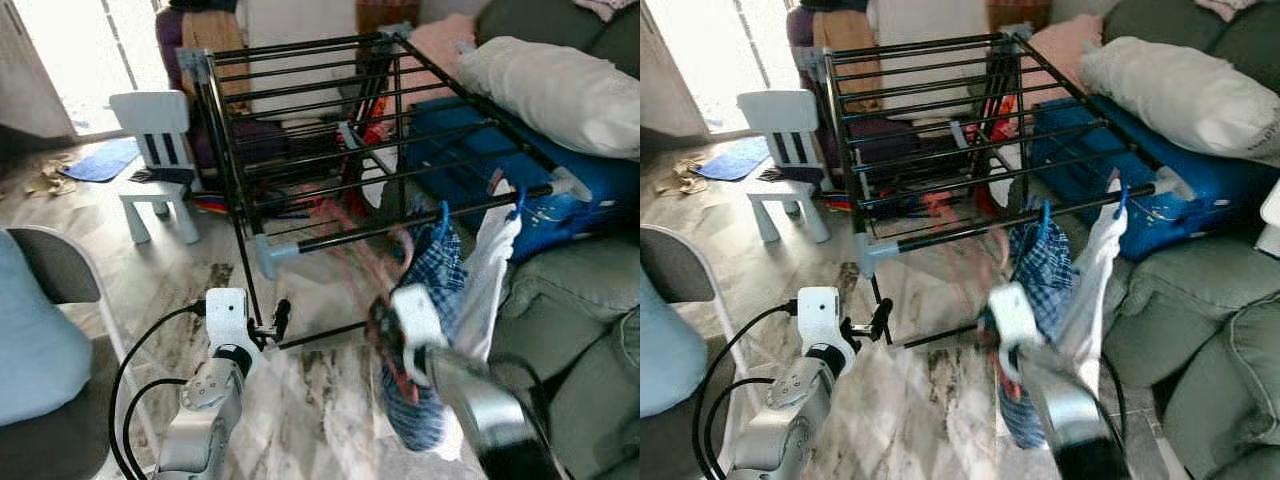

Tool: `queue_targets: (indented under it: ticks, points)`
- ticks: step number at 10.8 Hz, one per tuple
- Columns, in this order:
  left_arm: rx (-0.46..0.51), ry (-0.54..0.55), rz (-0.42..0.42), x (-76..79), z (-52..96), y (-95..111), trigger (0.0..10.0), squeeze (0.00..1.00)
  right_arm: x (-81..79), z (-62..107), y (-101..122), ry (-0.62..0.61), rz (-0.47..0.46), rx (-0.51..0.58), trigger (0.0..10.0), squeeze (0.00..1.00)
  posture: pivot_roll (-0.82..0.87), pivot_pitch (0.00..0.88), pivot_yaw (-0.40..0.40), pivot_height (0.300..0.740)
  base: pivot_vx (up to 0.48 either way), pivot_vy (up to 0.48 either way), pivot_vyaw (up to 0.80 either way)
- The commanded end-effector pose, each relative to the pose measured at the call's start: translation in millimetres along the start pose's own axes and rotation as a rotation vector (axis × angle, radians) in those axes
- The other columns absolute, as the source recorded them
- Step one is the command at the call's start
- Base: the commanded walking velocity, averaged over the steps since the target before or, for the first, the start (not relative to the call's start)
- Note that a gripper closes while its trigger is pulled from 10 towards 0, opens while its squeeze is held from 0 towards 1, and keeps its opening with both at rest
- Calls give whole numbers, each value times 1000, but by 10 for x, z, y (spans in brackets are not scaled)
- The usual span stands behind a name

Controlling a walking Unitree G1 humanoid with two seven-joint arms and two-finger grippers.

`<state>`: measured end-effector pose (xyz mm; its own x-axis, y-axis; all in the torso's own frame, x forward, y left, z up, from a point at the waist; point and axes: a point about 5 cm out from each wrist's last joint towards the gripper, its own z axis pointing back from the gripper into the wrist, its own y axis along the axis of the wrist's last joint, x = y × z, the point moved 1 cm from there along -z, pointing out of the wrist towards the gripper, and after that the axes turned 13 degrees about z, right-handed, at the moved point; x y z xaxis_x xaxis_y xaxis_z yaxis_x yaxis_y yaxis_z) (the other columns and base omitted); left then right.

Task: Hang hanger

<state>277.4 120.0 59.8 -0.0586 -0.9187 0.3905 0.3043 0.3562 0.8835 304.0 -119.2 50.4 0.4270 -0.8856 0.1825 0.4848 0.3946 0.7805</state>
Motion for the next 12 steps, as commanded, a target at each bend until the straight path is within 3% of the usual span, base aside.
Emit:
queue_targets:
  ticks: [1,5,7,9,11,12]
  points:
    - [-10,-1,-5,-3,-1,3,10000,0,-25,-38,87,5,-41,-13,10000,0,-117,0,40,740,0,0,0]
    - [-15,4,0,23,13,-21,10000,0,-271,-180,415,88,-11,-44,10000,0,-106,0,19,740,0,0,0]
    - [-20,7,5,27,8,-32,10000,0,-395,-233,526,117,49,-52,10000,0,-108,0,13,740,0,0,0]
    - [-23,5,8,37,4,-41,10000,0,-443,-261,530,125,98,-63,10000,0,-109,0,9,740,0,0,0]
    - [-29,3,10,45,-6,-47,10000,0,-459,-326,456,109,230,-73,10000,0,-109,0,6,740,0,0,0]
    - [-31,-1,11,49,-12,-51,10000,0,-484,-348,435,129,220,-80,10000,0,-108,0,5,740,0,0,0]
